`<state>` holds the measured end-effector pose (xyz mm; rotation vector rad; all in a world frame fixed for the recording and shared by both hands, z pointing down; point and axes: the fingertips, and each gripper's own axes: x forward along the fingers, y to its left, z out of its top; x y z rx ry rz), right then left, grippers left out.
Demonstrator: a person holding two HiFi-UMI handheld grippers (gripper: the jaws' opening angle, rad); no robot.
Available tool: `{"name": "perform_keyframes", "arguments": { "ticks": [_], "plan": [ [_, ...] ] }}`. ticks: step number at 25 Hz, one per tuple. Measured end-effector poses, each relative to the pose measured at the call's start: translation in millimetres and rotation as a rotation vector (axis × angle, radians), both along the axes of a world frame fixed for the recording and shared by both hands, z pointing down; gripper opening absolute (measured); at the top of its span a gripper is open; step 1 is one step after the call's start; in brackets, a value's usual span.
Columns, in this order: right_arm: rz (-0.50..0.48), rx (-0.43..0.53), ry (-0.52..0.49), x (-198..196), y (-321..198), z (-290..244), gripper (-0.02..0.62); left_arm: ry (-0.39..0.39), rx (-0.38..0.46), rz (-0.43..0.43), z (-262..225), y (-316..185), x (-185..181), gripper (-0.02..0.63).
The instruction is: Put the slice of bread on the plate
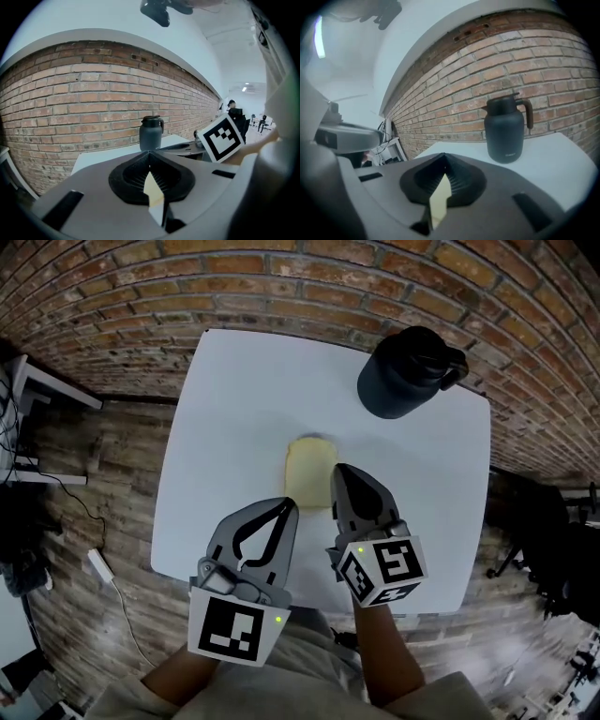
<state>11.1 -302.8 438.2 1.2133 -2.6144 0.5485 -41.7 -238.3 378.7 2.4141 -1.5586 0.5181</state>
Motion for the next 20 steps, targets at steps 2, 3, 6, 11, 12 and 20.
{"name": "perform_keyframes", "arguments": {
  "ticks": [2, 3, 6, 11, 12, 20],
  "plan": [
    [0.013, 0.054, -0.008, 2.8, 7.4, -21.9, 0.006, 0.008, 0.025, 0.008, -9.9, 2.5, 3.2, 0.011],
    [0.018, 0.081, -0.007, 4.0, 12.2, -33.0, 0.007, 0.012, 0.039, 0.011, -15.5, 4.3, 4.1, 0.011],
    [0.024, 0.151, 0.001, 7.0, 28.1, -66.4, 0.006, 0.025, 0.078, 0.009, -33.6, 10.8, 5.8, 0.009],
    [0.033, 0.238, 0.001, 11.9, 54.7, -112.2, 0.006, 0.034, 0.15, 0.034, -67.0, 25.6, 12.2, 0.009],
    [0.033, 0.253, -0.002, 12.2, 61.2, -120.4, 0.006, 0.037, 0.162, 0.038, -73.3, 30.1, 13.1, 0.011],
    [0.046, 0.341, -0.002, 18.0, 112.2, -163.4, 0.007, 0.051, 0.22, 0.07, -101.3, 66.8, 20.7, 0.011]
  ]
}}
